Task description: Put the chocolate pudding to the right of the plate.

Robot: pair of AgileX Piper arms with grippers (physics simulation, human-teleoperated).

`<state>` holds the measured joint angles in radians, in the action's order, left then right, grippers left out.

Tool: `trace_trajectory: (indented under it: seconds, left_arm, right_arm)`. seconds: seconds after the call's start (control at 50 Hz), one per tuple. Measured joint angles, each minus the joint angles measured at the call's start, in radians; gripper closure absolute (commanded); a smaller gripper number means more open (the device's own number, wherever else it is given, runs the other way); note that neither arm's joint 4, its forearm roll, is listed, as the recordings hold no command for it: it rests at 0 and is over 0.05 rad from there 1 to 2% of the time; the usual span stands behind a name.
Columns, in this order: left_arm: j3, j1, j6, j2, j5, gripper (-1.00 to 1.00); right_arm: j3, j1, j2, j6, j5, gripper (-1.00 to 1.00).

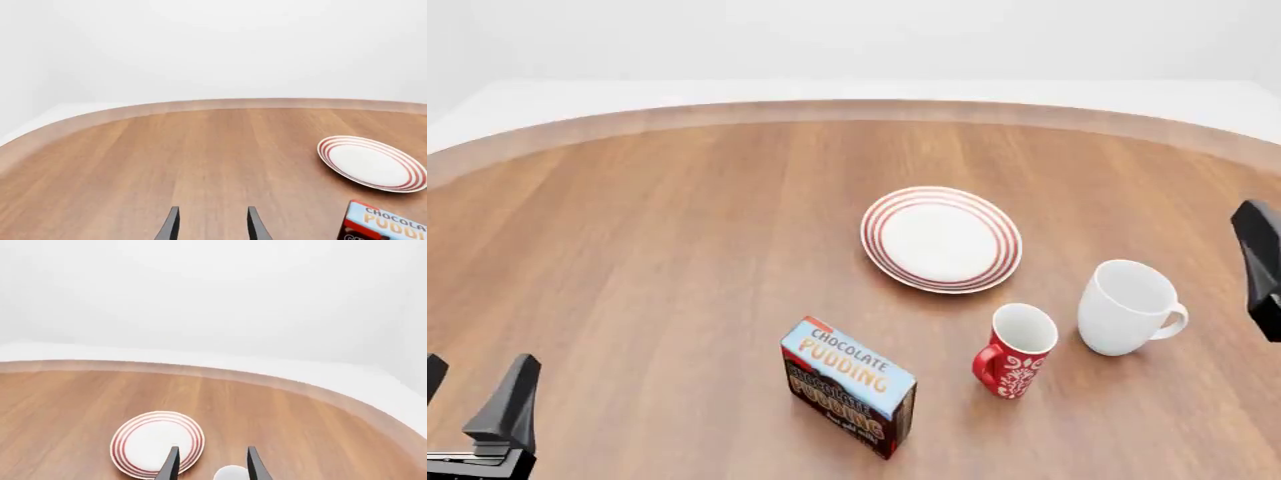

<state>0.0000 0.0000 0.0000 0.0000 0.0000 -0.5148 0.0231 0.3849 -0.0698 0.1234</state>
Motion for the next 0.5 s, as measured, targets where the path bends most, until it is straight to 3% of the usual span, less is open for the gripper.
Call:
trace_trajectory:
  seconds: [0.28, 0.5]
  left_arm:
    - [0.000, 0.000, 0.000, 0.000, 0.000, -1.00]
    - [0.000, 0.000, 0.000, 0.000, 0.000, -1.00]
  right_arm:
    - [-0.310, 0.161, 0.145, -0.067, 0.162, -1.00]
    - [-0.465, 0.271, 0.236, -0.139, 0.268, -1.00]
